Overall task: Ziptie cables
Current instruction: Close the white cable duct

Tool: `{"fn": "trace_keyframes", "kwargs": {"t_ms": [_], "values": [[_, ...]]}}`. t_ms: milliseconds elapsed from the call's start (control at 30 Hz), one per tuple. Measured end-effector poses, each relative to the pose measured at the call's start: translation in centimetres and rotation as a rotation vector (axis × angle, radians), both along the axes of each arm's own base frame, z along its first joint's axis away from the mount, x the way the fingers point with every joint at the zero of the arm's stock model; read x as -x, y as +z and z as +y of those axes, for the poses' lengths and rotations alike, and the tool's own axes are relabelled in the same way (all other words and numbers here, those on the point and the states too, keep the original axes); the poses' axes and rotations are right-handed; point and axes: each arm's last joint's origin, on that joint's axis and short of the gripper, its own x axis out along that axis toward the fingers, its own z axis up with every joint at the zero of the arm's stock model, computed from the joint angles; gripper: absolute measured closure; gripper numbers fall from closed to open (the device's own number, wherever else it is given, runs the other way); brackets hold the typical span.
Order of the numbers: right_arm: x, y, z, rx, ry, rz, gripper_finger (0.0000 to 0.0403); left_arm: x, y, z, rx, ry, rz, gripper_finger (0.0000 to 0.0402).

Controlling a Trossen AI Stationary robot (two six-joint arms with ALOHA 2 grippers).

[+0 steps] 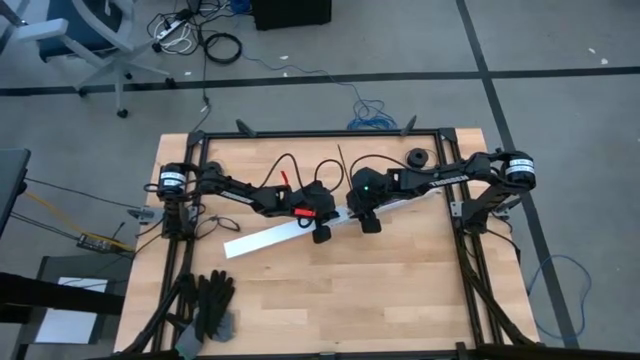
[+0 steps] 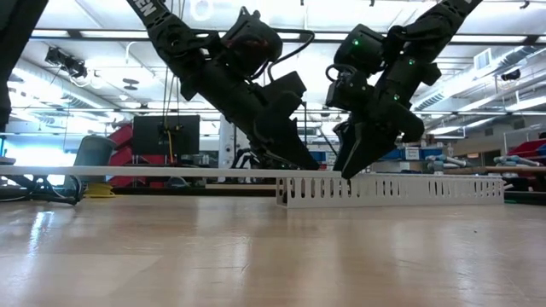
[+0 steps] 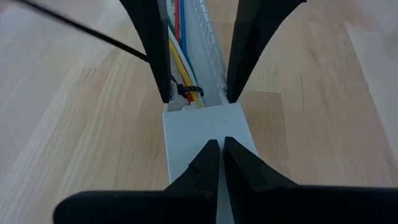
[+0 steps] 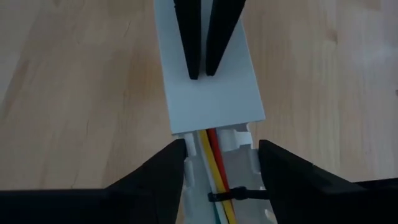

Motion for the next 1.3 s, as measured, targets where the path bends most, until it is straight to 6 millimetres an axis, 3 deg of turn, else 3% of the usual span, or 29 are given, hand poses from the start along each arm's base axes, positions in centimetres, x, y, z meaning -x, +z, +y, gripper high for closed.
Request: {"fn": "trace_keyframes", "kwargs": {"t_ms": [367, 600, 767, 1300], "values": [[0.0, 0.0, 0.0, -0.005, 0.004, -0.002, 0.0222, -1.1, -1.4, 0.0, -0.008, -0.029, -0.076, 0.0401], [0.1, 0.4, 0.0, 0.005, 0.001, -0.020, 0.0221, -1.2, -1.4, 0.9, 0.001, -0.020, -0.097, 0.0401], [0.4, 2.4, 0.2, 0.044, -0.009, -0.085, 0.0213, -1.2, -1.4, 1.1, -0.001, -0.011, -0.092, 0.0401], [1.6, 2.2, 0.4, 0.023, -0.020, 0.014, 0.0212, -2.1, -0.3, 1.2, -0.009, -0.004, -0.078, 0.0402]]}}
